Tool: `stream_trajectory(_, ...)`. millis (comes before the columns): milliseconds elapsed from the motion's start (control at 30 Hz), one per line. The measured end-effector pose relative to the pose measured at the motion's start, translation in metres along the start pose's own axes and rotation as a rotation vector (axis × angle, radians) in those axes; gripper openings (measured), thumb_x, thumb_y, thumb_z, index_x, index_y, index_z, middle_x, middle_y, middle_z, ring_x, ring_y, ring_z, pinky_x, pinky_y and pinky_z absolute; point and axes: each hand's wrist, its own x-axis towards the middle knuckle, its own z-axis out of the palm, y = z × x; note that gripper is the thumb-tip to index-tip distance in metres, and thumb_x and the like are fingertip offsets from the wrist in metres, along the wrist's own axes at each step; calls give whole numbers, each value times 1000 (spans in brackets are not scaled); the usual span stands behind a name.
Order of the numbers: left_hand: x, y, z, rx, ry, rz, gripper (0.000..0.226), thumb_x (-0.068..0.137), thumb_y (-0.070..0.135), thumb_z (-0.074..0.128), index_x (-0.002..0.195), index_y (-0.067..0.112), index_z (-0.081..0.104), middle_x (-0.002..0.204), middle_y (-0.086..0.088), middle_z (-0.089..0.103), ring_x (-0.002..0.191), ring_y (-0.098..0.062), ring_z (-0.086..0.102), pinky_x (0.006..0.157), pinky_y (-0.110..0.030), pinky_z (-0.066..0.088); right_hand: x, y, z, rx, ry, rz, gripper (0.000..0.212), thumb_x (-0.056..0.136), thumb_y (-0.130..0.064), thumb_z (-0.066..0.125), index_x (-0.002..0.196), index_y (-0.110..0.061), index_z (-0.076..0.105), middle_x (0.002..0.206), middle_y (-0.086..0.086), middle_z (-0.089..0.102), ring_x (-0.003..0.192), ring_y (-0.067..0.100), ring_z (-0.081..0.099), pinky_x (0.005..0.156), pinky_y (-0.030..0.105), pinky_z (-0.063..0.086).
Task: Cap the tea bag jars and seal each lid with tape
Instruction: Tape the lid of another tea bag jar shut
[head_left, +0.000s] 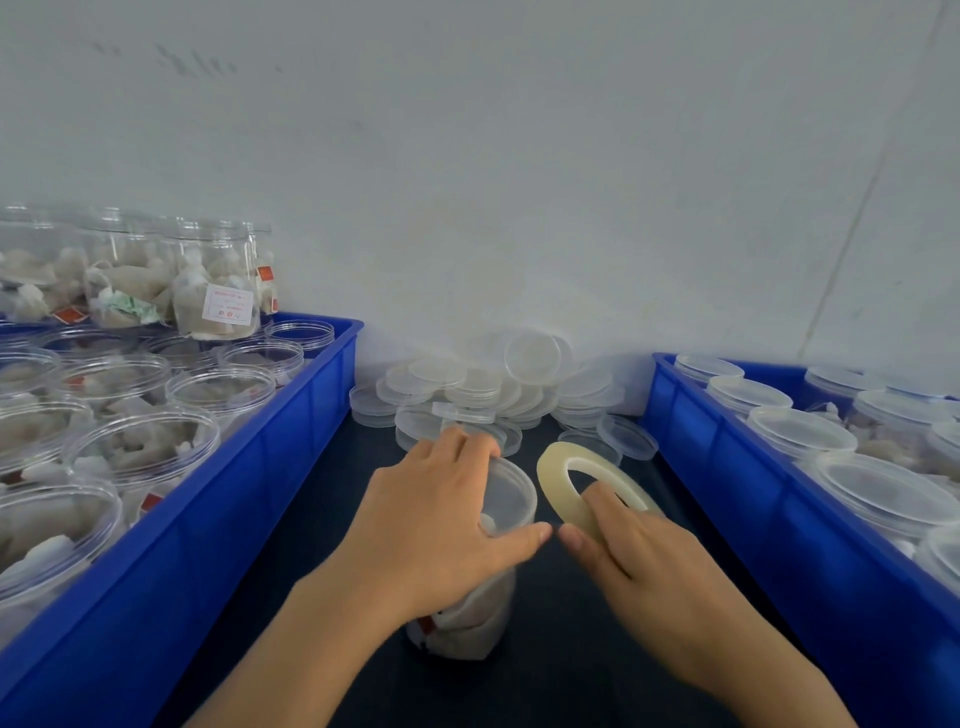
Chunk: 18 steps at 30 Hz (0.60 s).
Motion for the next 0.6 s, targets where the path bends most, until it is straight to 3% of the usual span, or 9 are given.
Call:
stream_trajectory(100,3,2,4,50,29,-5,79,70,83,27,131,33,33,129,16,42,113,-6,46,81,-25,36,-2,3,-6,-8,-28,-23,55,74,-75,5,92,-33,35,77,-5,53,75,5,49,63,14,32)
stream_trajectory(267,3,3,6,63,75,-23,76,74,81,35,132,33,34,128,18,43,109,-4,46,77,-23,33,-1,0,-3,1,31,-1,23,99,-49,25,91,-31,38,75,-3,53,72,10,52,62,17,36)
stream_trajectory(367,3,5,9,50,121,-28,71,74,79,41,130,34,36,124,20,44,106,-2,46,76,-22,32,0,-3,0,5,51,17,25,99,-47,25,91,-29,39,75,-3,55,70,11,53,65,21,39)
stream_trajectory(600,4,6,13,13,170,-33,69,74,75,47,128,34,39,119,19,46,105,-3,47,76,-20,35,10,-14,13,-48,151,149,29,100,-45,30,74,-32,29,64,-5,48,57,8,47,52,19,30)
